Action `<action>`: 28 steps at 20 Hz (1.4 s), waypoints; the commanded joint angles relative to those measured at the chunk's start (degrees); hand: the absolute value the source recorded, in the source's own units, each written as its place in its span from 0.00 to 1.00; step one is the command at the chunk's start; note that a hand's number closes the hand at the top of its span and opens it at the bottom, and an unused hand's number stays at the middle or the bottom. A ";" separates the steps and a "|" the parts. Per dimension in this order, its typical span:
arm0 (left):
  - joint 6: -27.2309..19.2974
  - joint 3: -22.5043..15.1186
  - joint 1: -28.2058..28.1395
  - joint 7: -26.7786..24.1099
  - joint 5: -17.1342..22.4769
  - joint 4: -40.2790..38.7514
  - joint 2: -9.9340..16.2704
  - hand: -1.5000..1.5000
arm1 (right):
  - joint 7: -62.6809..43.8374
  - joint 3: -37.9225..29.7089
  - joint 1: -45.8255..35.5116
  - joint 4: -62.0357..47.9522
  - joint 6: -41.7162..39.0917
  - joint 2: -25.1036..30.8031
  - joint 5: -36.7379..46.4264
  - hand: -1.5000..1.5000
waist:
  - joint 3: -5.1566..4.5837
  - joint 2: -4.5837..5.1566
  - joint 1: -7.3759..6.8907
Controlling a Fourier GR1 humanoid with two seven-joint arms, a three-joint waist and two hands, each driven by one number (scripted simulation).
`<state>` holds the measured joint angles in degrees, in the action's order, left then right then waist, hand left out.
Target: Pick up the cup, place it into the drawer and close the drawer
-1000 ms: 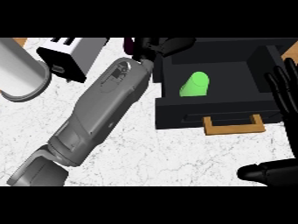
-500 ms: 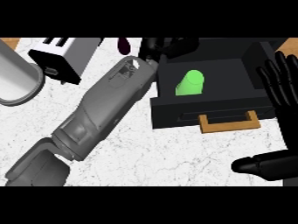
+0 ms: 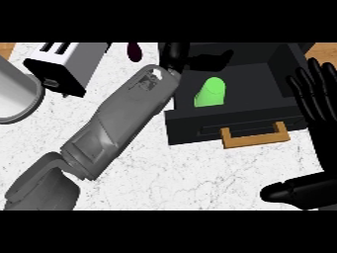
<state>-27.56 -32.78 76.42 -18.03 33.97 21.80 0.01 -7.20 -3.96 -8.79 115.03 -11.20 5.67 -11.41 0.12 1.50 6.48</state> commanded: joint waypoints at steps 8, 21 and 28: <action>1.82 1.12 -0.60 -7.05 8.82 5.17 -0.01 0.00 | -1.91 -0.55 -0.56 0.26 -0.31 -0.78 -4.45 0.00 | -0.06 -0.35 -1.15; 5.07 7.48 -10.37 -7.61 12.08 17.97 5.59 0.00 | -1.46 -0.53 8.14 6.75 -9.72 6.80 -2.11 1.00 | -0.17 -2.10 -7.32; 2.39 8.02 -23.73 -1.94 12.81 35.08 14.13 0.00 | -1.50 -1.82 9.18 7.30 -11.80 10.60 2.32 1.00 | -0.15 -2.34 -8.60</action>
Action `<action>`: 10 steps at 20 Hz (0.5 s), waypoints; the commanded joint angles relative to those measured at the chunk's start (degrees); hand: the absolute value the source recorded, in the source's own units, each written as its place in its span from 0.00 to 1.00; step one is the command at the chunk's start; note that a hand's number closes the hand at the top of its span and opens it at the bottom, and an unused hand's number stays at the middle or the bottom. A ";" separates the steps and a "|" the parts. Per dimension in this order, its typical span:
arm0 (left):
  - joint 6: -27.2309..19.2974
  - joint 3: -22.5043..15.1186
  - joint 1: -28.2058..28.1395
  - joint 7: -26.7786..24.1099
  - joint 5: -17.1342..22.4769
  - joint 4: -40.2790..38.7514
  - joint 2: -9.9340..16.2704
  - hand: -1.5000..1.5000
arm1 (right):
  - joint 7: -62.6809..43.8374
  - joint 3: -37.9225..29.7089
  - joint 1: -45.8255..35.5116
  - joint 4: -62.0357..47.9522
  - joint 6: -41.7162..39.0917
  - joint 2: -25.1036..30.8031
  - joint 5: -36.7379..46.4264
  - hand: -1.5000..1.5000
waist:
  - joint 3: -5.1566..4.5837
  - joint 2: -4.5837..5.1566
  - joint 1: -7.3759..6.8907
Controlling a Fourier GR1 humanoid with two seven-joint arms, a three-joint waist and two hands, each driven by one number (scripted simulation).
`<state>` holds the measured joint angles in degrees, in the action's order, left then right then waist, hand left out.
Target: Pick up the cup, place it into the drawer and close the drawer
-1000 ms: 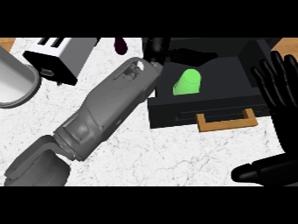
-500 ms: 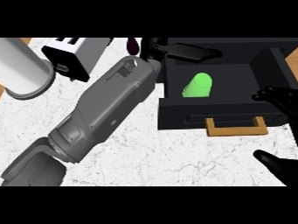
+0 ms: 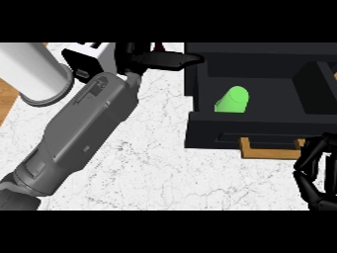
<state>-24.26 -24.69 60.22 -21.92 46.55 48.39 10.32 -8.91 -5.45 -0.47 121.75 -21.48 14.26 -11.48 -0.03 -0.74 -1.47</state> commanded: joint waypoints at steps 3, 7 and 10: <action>1.22 1.28 -13.60 1.67 0.27 13.21 8.84 0.00 | 2.05 2.42 -0.15 -2.60 -1.41 1.71 8.91 1.00 | 0.00 0.26 -0.57; 0.80 1.36 -23.49 4.71 0.94 26.28 13.37 0.00 | 1.14 5.37 -1.43 -6.11 0.76 -0.18 14.01 1.00 | 0.03 0.28 -0.76; 4.64 4.76 -28.51 4.11 1.81 28.85 16.22 0.00 | 4.32 6.61 -2.41 -8.50 0.83 0.08 18.65 1.00 | 0.02 0.59 0.29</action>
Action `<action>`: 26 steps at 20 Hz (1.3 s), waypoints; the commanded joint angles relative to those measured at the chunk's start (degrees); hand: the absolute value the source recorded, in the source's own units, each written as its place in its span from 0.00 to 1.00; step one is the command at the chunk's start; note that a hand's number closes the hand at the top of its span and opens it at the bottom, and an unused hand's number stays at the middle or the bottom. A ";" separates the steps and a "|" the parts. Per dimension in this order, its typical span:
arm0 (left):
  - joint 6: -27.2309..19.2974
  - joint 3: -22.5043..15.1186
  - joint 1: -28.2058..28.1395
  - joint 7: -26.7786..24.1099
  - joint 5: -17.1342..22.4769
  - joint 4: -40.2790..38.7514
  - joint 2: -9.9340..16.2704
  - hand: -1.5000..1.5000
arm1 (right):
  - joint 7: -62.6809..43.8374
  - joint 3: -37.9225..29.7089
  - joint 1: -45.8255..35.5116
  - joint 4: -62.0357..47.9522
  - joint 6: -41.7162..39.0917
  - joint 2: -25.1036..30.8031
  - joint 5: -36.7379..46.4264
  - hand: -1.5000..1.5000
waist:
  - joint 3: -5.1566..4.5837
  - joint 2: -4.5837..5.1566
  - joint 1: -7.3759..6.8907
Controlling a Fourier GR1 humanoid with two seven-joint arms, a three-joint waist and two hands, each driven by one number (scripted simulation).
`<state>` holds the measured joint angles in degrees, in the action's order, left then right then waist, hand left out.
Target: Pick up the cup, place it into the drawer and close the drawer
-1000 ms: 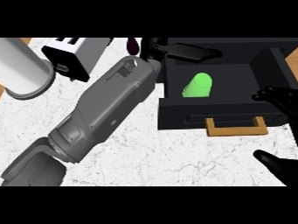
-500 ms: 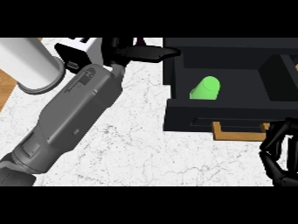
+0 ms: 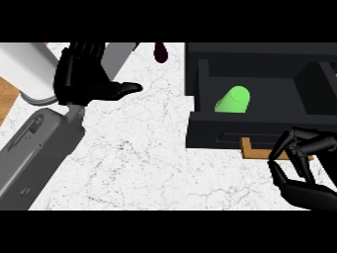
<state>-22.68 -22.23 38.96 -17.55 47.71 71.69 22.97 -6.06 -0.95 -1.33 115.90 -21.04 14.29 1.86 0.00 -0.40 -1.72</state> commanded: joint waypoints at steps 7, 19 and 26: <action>7.53 3.64 -16.64 -2.25 1.75 10.48 6.37 0.00 | 11.63 8.65 -5.31 -10.92 1.51 6.75 24.79 1.00 | 0.02 0.49 -0.70; 18.03 11.93 -32.29 -3.86 1.01 16.09 11.26 0.00 | 16.15 14.99 -13.80 -35.34 13.23 -0.60 41.33 0.00 | 0.01 0.44 0.71; 22.30 16.91 -30.94 -3.08 0.25 12.12 9.18 0.00 | 23.37 12.68 -22.82 -56.99 19.00 -3.35 45.92 0.00 | 0.02 0.55 1.02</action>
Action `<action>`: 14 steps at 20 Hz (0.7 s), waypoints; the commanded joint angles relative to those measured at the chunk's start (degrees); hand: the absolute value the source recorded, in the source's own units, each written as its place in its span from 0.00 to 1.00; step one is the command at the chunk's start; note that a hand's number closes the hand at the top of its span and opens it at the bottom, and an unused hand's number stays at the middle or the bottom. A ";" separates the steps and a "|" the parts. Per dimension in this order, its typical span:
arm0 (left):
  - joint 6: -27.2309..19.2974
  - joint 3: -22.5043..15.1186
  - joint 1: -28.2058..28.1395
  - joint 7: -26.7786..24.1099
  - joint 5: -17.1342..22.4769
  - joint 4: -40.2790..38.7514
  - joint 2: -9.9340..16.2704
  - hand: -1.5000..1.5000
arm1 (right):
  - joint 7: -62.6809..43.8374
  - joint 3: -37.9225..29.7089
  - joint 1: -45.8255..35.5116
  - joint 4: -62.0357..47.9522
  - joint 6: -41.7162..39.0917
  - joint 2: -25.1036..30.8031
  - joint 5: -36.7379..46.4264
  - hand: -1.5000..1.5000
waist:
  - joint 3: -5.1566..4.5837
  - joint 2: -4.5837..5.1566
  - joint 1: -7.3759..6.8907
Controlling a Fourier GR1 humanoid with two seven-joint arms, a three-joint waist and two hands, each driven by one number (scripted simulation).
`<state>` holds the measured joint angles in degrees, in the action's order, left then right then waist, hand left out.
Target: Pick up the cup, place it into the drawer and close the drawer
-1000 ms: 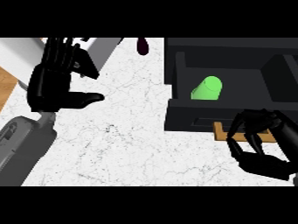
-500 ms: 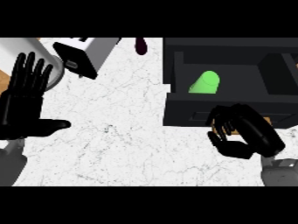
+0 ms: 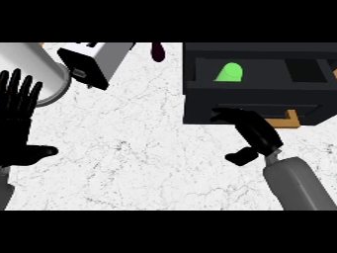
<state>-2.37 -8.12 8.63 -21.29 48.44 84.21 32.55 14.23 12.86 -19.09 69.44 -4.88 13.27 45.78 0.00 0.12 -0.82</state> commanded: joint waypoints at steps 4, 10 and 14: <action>1.90 1.21 -7.33 -0.54 -2.47 6.06 -1.74 0.00 | 4.45 -4.89 -12.77 -22.33 2.82 -2.24 1.75 0.00 | 0.05 0.10 -0.81; 6.32 5.10 -4.98 1.85 -1.39 2.07 -1.58 0.00 | 12.20 -10.58 -22.97 -38.65 4.80 -3.12 -0.53 0.00 | 0.06 0.33 -0.85; 8.89 6.44 -2.41 2.11 -1.64 -1.44 -1.17 0.00 | 15.44 -13.32 -28.95 -45.94 2.82 0.00 -1.25 0.00 | 0.06 0.53 -0.91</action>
<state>4.84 -2.67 5.00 -20.12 47.06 84.37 31.20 28.95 2.54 -42.08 32.46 -1.25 12.08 45.18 -0.25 -0.23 -1.59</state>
